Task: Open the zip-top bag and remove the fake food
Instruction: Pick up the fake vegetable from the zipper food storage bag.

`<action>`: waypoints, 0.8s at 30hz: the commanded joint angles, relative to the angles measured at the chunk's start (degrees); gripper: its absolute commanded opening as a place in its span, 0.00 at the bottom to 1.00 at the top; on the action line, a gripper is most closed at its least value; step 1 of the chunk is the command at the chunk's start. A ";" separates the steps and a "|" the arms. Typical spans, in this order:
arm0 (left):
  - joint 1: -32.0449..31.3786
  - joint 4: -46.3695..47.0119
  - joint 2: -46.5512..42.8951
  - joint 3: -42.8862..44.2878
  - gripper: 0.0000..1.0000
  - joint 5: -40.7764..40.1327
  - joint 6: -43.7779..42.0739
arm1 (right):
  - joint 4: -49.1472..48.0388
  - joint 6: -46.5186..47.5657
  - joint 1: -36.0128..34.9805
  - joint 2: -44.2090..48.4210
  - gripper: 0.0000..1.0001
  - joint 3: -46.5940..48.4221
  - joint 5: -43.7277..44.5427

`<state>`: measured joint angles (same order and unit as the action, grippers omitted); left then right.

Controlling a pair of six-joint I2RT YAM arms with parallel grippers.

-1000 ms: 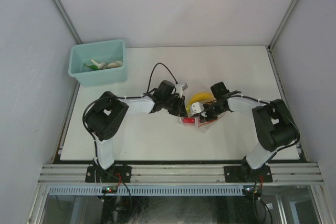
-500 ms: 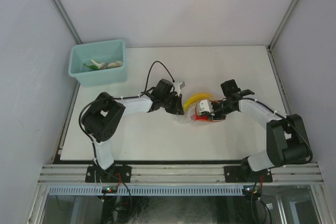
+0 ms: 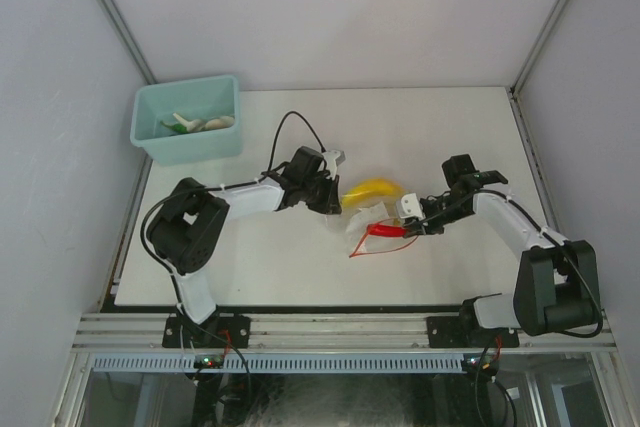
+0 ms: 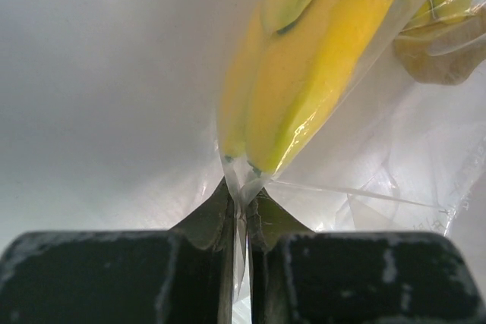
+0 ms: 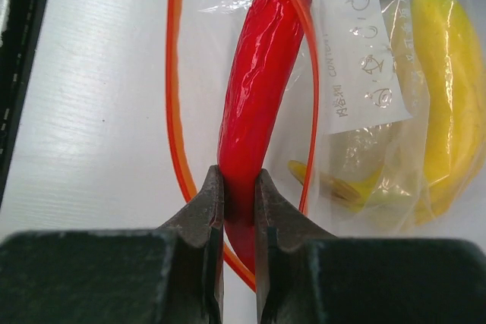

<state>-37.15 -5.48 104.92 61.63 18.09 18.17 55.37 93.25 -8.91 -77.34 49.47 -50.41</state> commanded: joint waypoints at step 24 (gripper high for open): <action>4.99 9.64 -16.01 -8.88 0.52 -5.24 7.56 | 23.57 7.79 9.05 8.38 0.00 3.10 -20.38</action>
<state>-32.73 -1.85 96.23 55.27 15.40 23.55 77.06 108.33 -0.71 -70.67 49.74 -62.37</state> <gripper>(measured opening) 0.497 0.102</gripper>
